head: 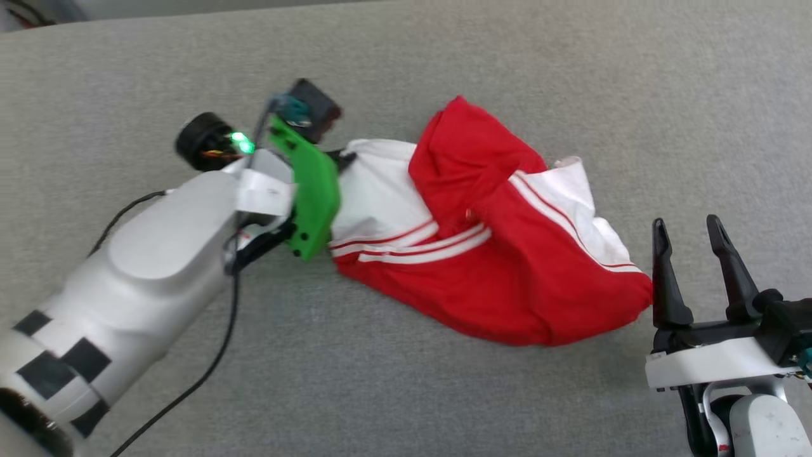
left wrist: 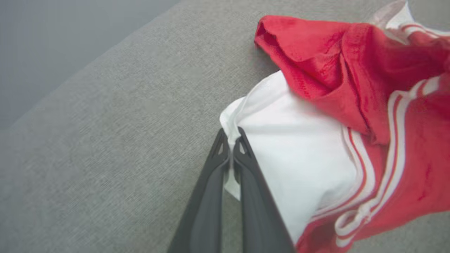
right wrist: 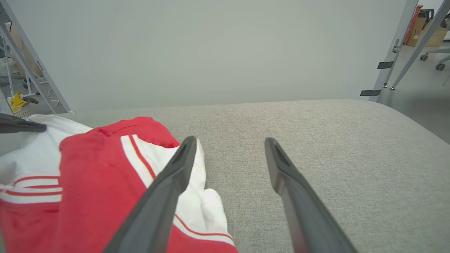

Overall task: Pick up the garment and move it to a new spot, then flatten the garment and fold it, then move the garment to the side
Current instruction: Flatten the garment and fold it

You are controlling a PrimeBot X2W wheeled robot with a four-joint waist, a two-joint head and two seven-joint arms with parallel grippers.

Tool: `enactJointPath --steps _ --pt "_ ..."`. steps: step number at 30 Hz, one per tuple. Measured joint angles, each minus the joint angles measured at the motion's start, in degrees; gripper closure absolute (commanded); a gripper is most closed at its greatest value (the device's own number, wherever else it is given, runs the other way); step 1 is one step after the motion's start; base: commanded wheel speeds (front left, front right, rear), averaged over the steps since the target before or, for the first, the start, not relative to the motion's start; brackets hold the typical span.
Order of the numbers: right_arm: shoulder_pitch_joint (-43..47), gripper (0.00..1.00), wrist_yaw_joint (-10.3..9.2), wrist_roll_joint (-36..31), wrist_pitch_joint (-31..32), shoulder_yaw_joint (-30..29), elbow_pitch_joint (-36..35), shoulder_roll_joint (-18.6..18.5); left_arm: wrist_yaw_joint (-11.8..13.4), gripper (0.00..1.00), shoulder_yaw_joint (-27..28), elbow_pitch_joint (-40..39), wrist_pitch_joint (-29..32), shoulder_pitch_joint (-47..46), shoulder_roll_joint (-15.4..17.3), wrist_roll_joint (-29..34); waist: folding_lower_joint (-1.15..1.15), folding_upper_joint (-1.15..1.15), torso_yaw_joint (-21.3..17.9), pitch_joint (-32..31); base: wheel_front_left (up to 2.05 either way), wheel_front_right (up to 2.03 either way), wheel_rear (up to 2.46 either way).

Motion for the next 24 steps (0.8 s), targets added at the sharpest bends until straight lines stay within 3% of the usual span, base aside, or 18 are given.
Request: enactJointPath --steps 8,14,19,24 --pt "0.47 0.0 0.0 -0.29 0.0 0.0 0.04 0.03 3.61 1.0 5.76 1.67 -8.49 6.86 7.58 -4.32 0.0 0.0 4.43 -2.81 0.0 0.0 0.0" --pt "0.52 0.0 0.0 -0.29 0.0 -0.19 0.16 0.04 6.04 1.0 8.05 5.63 -12.09 14.02 12.02 -7.88 0.0 0.0 5.64 -4.07 0.0 0.0 0.0" --pt "0.75 0.0 0.0 -0.29 0.0 -0.54 0.38 0.03 6.82 1.0 8.75 11.36 -13.55 19.58 12.56 -10.65 0.0 0.0 5.22 -4.16 0.0 0.0 0.0" --pt "0.85 0.0 0.0 -0.47 0.0 -0.75 0.55 0.03 6.28 1.0 8.91 17.0 -14.81 21.85 10.7 -11.79 0.0 0.0 4.93 -4.59 0.0 0.0 0.0"
